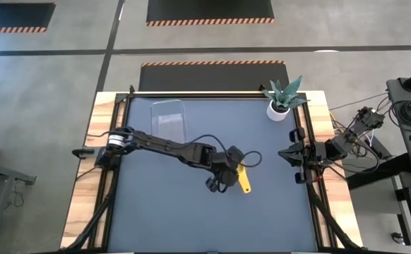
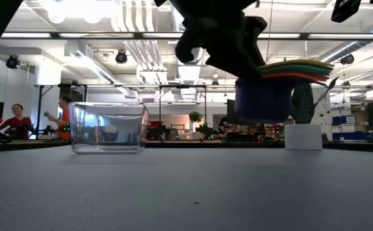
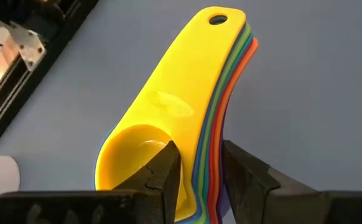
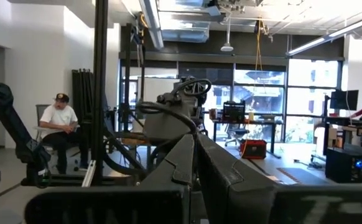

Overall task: Nest measuring cups in basket
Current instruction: Put the stacked measuring cups into the transparent bin

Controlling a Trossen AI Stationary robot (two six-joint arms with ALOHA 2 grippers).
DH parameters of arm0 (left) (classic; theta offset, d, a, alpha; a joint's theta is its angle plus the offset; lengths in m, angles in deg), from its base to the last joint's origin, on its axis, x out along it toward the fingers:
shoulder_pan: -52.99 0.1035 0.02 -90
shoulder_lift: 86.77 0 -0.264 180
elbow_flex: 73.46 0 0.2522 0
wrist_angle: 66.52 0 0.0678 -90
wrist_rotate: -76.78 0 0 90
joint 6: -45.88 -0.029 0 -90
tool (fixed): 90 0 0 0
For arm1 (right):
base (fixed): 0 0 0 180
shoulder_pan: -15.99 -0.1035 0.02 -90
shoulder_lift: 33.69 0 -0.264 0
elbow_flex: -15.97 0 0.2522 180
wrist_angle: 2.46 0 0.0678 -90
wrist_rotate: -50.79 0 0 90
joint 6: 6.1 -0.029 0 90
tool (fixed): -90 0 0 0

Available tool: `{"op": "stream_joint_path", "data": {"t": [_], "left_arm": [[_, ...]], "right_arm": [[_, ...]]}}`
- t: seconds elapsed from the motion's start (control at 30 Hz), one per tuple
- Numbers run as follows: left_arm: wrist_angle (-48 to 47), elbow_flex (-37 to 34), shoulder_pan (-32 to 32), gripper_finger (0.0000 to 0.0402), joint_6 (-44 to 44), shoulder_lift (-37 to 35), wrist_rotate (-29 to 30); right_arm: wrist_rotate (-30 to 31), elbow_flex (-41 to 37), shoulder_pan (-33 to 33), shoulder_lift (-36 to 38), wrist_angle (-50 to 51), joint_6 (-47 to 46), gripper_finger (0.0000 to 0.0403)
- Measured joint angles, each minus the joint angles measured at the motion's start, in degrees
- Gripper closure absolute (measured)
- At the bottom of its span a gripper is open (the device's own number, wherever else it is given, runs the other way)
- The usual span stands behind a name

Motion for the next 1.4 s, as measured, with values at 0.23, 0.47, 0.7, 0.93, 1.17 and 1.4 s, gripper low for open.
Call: {"op": "stream_joint_path", "data": {"t": [0.23, 0.47, 0.7, 0.93, 1.17, 1.4], "left_arm": [[-1.3, -0.4, 0.7, 0.0312, 1.7, -2.5, -0.1], [-2.6, -2.1, 1.8, 0.0317, 3.4, -4.8, 0.0], [-1.4, -8.0, 3.3, 0.0318, 4.2, -10.3, 6.5], [0.0, -15.3, 5.2, 0.0318, 4.9, -18.8, 8.1], [2.7, -24.6, 7.8, 0.0318, 5.6, -27.3, 13.7], [3.2, -32.8, 11.0, 0.0318, 8.5, -35.7, 20.0]], "right_arm": [[0.0, 0.0, 0.0, 0.0, 0.1, -0.3, 0.0394], [0.0, 0.0, 0.0, 0.0, 0.3, -0.5, 0.0394], [0.0, 0.0, 0.0, 0.0, 0.3, -0.5, 0.0394], [0.0, 0.0, 0.0, 0.0, 0.3, -0.5, 0.0394], [0.0, 0.0, 0.0, 0.0, 0.3, -0.5, 0.0394], [0.5, 0.0, 0.0, 0.0, 0.3, -0.4, 0.0394]]}}
